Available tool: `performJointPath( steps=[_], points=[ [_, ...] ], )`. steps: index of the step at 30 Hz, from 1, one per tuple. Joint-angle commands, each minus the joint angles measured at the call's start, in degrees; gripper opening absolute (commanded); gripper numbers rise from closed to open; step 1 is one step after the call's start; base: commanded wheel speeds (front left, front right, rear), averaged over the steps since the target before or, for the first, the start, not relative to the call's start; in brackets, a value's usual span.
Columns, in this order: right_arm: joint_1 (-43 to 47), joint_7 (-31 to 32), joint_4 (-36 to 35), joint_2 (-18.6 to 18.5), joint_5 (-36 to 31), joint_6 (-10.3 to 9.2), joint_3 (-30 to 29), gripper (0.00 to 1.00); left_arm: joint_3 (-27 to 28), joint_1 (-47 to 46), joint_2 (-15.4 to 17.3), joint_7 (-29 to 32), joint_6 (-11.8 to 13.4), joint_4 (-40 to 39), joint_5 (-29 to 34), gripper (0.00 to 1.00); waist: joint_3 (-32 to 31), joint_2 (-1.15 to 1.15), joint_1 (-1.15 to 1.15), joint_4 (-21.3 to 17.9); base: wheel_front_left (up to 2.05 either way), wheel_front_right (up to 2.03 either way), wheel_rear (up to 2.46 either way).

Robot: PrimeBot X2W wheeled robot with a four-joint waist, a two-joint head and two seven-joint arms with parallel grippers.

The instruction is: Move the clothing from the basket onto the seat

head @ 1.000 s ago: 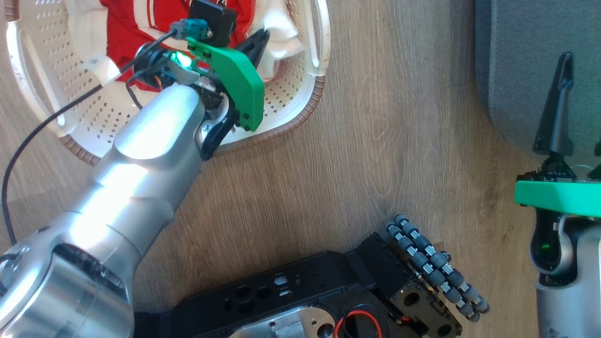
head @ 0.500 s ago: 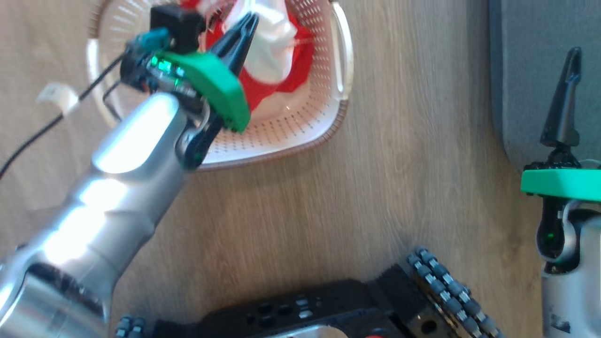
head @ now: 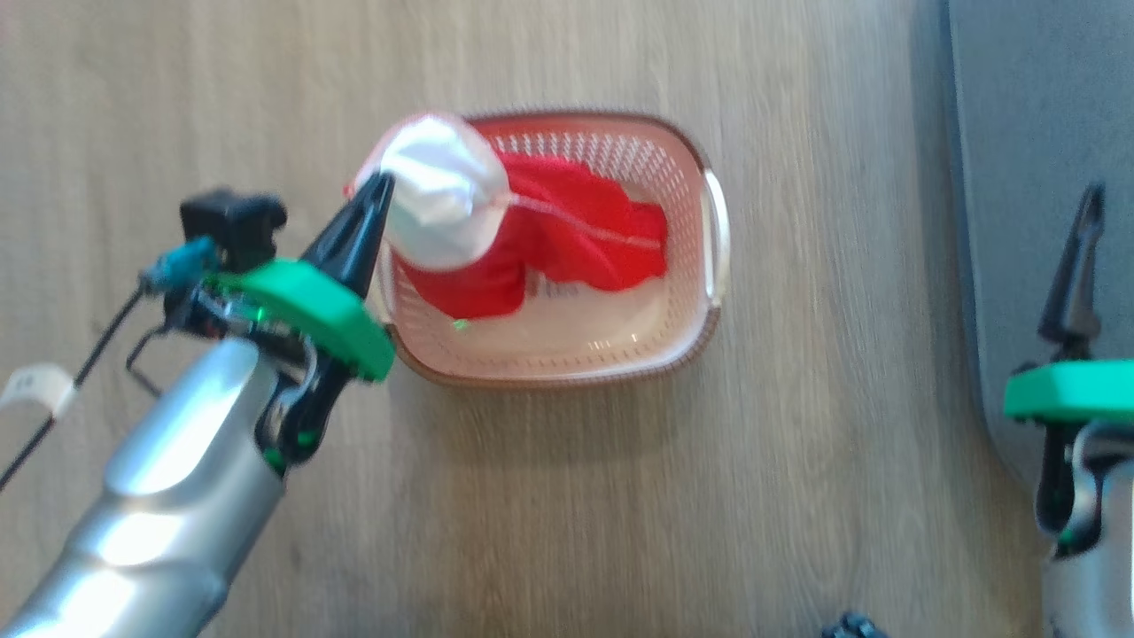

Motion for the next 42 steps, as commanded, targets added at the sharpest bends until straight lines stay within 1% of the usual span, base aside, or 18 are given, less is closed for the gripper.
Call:
performJointPath(
  steps=[1,5,11,18,25,30,35,42],
  points=[
    [2.2,-0.3,-1.0,-0.4,-0.7,0.40,0.4,1.00,2.7,0.8,2.6,-0.5,0.4,-2.5,0.7,0.00,-6.9,0.00,0.01,4.4,0.00,0.00,0.00],
    [5.0,-0.3,0.5,-0.4,-2.5,0.40,0.0,1.00,4.9,5.1,5.0,-0.5,2.4,-7.1,1.9,0.00,-11.5,0.00,0.01,6.1,0.00,0.00,0.00],
    [8.1,-0.3,2.3,-0.4,-4.3,0.40,0.8,1.00,7.5,10.2,8.5,-0.5,6.5,-14.2,3.1,0.00,-16.7,0.00,0.01,8.2,0.00,0.00,0.00],
    [9.5,0.1,4.1,-0.4,-5.7,0.40,2.5,1.00,9.4,15.3,13.4,0.5,11.3,-21.1,3.5,0.00,-21.2,0.00,0.01,10.3,0.00,0.00,0.00],
    [11.2,1.2,5.1,-1.2,-6.0,0.40,3.7,1.00,11.5,19.3,17.6,1.5,15.3,-27.1,3.3,0.00,-25.4,0.00,0.01,12.4,0.00,0.00,0.00],
    [12.7,1.9,5.5,-2.0,-5.0,0.40,4.9,1.00,12.0,20.7,19.7,2.8,17.2,-30.2,3.6,0.00,-27.7,0.00,0.01,13.2,0.00,0.00,0.00],
    [13.1,2.4,5.8,-3.1,-4.2,0.40,6.0,1.00,12.1,21.1,20.6,3.7,18.1,-32.2,4.0,0.00,-28.1,0.00,0.01,13.3,0.00,0.00,0.00],
    [12.8,2.9,5.8,-3.7,-3.8,0.40,7.5,1.00,12.0,21.2,20.9,4.4,19.0,-33.9,4.0,0.00,-27.9,0.00,0.01,12.8,0.00,0.00,0.00]
  ],
)
